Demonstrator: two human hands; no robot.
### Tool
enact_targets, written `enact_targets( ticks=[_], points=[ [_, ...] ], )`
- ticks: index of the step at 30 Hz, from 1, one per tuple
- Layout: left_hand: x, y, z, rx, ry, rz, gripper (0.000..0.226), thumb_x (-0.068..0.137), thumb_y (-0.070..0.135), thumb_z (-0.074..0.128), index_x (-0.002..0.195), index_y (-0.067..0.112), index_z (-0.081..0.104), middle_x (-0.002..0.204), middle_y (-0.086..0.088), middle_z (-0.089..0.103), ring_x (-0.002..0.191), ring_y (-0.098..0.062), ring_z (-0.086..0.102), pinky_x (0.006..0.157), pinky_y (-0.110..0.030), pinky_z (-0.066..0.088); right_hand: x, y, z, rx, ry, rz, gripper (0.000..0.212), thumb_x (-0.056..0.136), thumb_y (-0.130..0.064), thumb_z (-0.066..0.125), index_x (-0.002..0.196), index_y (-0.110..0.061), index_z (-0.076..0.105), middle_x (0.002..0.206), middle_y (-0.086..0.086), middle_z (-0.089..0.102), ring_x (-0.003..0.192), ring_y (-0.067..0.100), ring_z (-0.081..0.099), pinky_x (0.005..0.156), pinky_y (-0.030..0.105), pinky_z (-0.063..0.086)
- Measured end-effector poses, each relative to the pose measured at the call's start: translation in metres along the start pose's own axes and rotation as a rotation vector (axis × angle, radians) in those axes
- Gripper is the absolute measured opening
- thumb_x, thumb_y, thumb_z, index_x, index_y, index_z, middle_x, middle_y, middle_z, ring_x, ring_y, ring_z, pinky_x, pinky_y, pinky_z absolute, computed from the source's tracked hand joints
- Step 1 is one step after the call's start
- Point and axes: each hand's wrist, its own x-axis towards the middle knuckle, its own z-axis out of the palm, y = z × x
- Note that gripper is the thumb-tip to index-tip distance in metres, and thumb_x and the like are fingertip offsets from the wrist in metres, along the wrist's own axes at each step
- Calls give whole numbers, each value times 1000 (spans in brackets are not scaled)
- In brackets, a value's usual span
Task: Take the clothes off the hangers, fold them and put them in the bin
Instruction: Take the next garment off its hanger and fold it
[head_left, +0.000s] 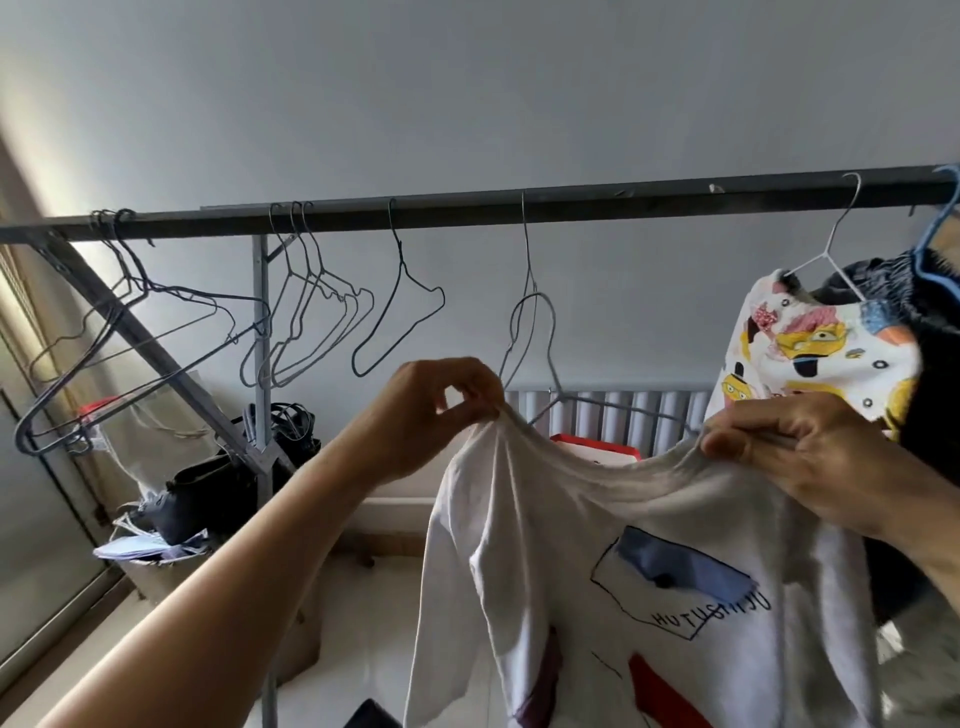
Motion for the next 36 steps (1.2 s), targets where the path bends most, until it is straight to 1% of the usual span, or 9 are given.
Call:
enact_targets(
  ticks=[6, 9, 12, 15, 18, 23, 27, 32, 36],
  points=[
    [3, 24, 26, -466, 132, -123, 21, 94, 3, 53, 87, 23, 57, 75, -3, 57, 55, -3, 48, 51, -18, 36, 8, 3, 18, 59, 110, -42, 19, 79, -29, 64, 74, -46, 73, 69, -23, 69, 70, -10, 61, 68, 3, 41],
    [0, 20, 27, -407, 172, -128, 24, 94, -4, 51, 88, 19, 54, 68, -3, 52, 52, 2, 42, 51, -10, 33, 5, 2, 25, 47, 148, -55, 14, 87, -47, 65, 80, -37, 70, 66, -4, 68, 62, 6, 61, 60, 9, 40],
    [-1, 17, 25, -411, 195, -133, 17, 89, 5, 52, 88, 22, 54, 75, -16, 56, 62, -4, 47, 56, -15, 37, 4, 11, 28, -36, 189, -21, 60, 80, -80, 38, 87, -27, 64, 72, 24, 60, 62, 31, 53, 53, 23, 33],
    [-4, 8, 15, -388, 282, -168, 12, 88, 11, 53, 88, 23, 55, 80, -19, 58, 68, -11, 50, 58, -23, 39, 3, 20, 21, 22, 276, 8, 60, 85, -73, 42, 82, -16, 63, 67, 15, 59, 56, 25, 49, 52, 22, 33],
    [-9, -2, 5, -427, 407, -228, 14, 91, 9, 57, 88, 22, 57, 80, -18, 58, 66, -12, 49, 55, -23, 39, -2, 32, 19, 77, 283, 112, 21, 90, -35, 66, 76, -19, 68, 55, 11, 56, 45, 3, 41, 44, 16, 31],
    [-7, 1, 9, -417, 451, -294, 24, 93, -1, 56, 85, 22, 59, 75, 5, 59, 64, -5, 50, 54, -16, 40, -5, 37, 32, 49, 170, 182, 22, 80, -54, 61, 83, -34, 70, 72, 2, 65, 68, 14, 59, 59, 20, 43],
    [-9, 6, 13, -435, 381, -271, 28, 92, -1, 58, 85, 25, 64, 75, 2, 62, 66, -10, 55, 53, -19, 44, 8, 31, 34, 183, 167, 213, 75, 59, -84, 60, 116, -36, 57, 88, -4, 66, 73, 10, 64, 63, 17, 50],
    [-15, 9, 16, -606, 370, -365, 27, 89, 7, 66, 113, 19, 62, 63, 6, 57, 55, -6, 50, 47, -16, 41, 18, 23, 34, 469, 268, 219, 49, 76, -61, 65, 86, -13, 58, 62, 4, 47, 49, 16, 35, 40, 18, 28],
    [-20, 10, 18, -723, 340, -550, 3, 80, 14, 74, 82, 13, 71, 65, -2, 67, 52, -9, 59, 43, -18, 45, 23, 21, 31, 608, 237, 275, 65, 51, -75, 76, 73, -15, 62, 61, 11, 37, 41, 10, 31, 39, 15, 25]
  ],
)
